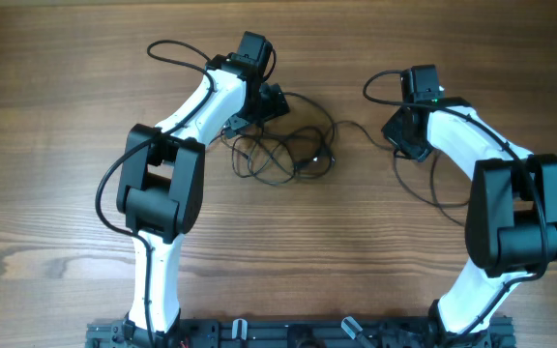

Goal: Untangle cables
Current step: 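Pull the right gripper far up-right, drawing a cable strand out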

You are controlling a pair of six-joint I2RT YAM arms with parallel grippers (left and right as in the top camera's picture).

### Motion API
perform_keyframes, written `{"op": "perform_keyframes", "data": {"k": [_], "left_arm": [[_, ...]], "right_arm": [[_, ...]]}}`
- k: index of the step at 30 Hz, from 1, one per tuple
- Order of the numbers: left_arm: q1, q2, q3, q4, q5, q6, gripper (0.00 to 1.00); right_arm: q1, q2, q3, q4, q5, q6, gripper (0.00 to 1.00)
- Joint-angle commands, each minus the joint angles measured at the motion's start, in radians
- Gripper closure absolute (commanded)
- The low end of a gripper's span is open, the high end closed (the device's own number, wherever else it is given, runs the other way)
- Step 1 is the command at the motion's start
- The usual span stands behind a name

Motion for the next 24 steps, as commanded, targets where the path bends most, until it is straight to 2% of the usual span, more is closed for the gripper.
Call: {"op": "perform_keyframes", "data": {"k": [1,4,7,12,16,18,20,24], "left_arm": [[0.009,0.05,-0.038,-0.009,-0.041,0.002,0.0],[0.009,0.05,-0.038,-0.009,-0.041,0.002,0.0],[0.009,0.05,-0.038,-0.009,-0.041,0.002,0.0],[0.009,0.05,-0.038,-0.009,-0.041,0.002,0.0],[0.009,0.05,-0.038,-0.009,-0.041,0.002,0.0],[0.009,0.05,-0.038,-0.009,-0.041,0.002,0.0],[0.009,0.05,-0.038,-0.009,-0.041,0.002,0.0],[0.009,0.05,-0.038,-0.009,-0.041,0.002,0.0]], "right_arm": [[-0.008,0.008,0.008,-0.01,-0.093,-0.126,0.96],[-0.022,-0.061,0.08,-0.056,-0.24,-0.262,0.96],[-0.035,-0.19,0.196,-0.068,-0.467,-0.402,0.96],[-0.036,-0.407,0.357,-0.051,-0.538,-0.413,0.96],[-0.036,-0.594,0.391,0.088,-0.409,-0.452,0.96],[-0.036,-0.649,0.391,0.117,-0.255,-0.491,0.96],[-0.036,-0.679,0.391,0.11,-0.062,-0.506,0.96],[-0.039,-0.665,0.391,0.091,0.06,-0.573,0.96]]}}
